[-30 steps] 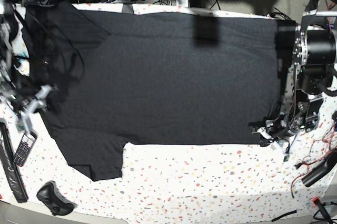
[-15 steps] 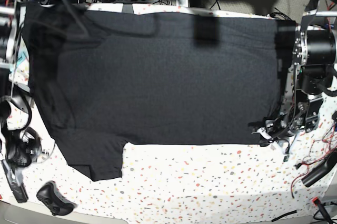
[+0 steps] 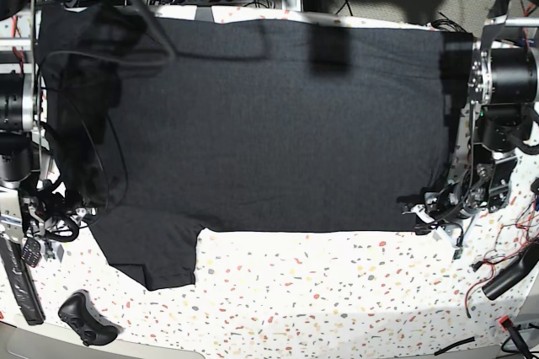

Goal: Fold the T-shirt properly
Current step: 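Move the right gripper to the other hem corner and grasp it, then lift the hem with both grippers and fold it over toward the collar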

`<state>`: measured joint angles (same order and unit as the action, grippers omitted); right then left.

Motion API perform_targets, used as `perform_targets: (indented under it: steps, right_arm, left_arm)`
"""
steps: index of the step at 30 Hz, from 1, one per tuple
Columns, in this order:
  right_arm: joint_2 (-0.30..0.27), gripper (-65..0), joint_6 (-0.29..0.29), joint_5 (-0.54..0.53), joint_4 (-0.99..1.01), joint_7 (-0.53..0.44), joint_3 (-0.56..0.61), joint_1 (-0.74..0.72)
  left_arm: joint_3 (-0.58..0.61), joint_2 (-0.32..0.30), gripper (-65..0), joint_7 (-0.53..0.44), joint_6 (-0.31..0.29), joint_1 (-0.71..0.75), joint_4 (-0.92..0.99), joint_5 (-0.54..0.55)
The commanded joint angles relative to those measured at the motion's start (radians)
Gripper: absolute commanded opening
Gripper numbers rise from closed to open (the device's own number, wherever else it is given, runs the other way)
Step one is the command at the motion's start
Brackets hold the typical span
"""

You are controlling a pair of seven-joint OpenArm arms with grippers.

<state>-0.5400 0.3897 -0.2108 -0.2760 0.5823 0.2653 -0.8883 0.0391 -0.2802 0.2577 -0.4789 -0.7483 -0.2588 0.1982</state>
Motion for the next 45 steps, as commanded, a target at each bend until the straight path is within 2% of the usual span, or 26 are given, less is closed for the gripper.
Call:
perform_targets:
  steps: [1,18,25,28,31,35,38,45]
  right_arm:
    - [-0.016,-42.3,-0.001,-0.002,-0.003,-0.023,-0.002,-0.039]
    - [-0.022,-43.0,0.002,0.018,0.011,-0.011,-0.002,0.009]
    - [-0.022,-53.7,0.004,0.018,0.011,-0.038,-0.001,0.044]
    - [-0.023,-65.0,0.005,0.027,0.011,-0.093,-0.002,0.043]
    - [-0.023,-65.0,0.004,0.029,0.009,-0.158,-0.002,0.043]
    - [-0.025,-65.0,0.008,0.029,-0.046,-0.147,-0.002,0.044]
    - [-0.034,-65.0,0.068,0.032,-0.108,-0.144,-0.002,0.044]
    - [-0.065,-65.0,0.068,-0.013,-0.297,-0.112,-0.006,0.127]
  left_arm:
    - [0.001,0.000,-65.0,0.049,-0.008,-0.013,-0.001,-0.015]
    - [0.001,0.000,-65.0,0.018,-0.008,0.036,-0.001,-0.014]
    - [0.001,0.000,-65.0,0.019,-0.008,0.036,-0.032,-0.014]
    - [0.001,0.000,-65.0,0.018,-0.008,0.036,-0.051,-0.014]
    - [0.001,0.000,-65.0,0.014,-0.008,0.036,-0.086,-0.001]
    - [0.001,0.000,-65.0,0.053,-0.008,0.037,-0.186,0.055]
    - [0.001,0.000,-65.0,0.127,-0.008,0.038,-0.283,0.073]
    - [-0.019,-0.008,-65.0,0.161,-0.008,0.139,-0.477,0.144]
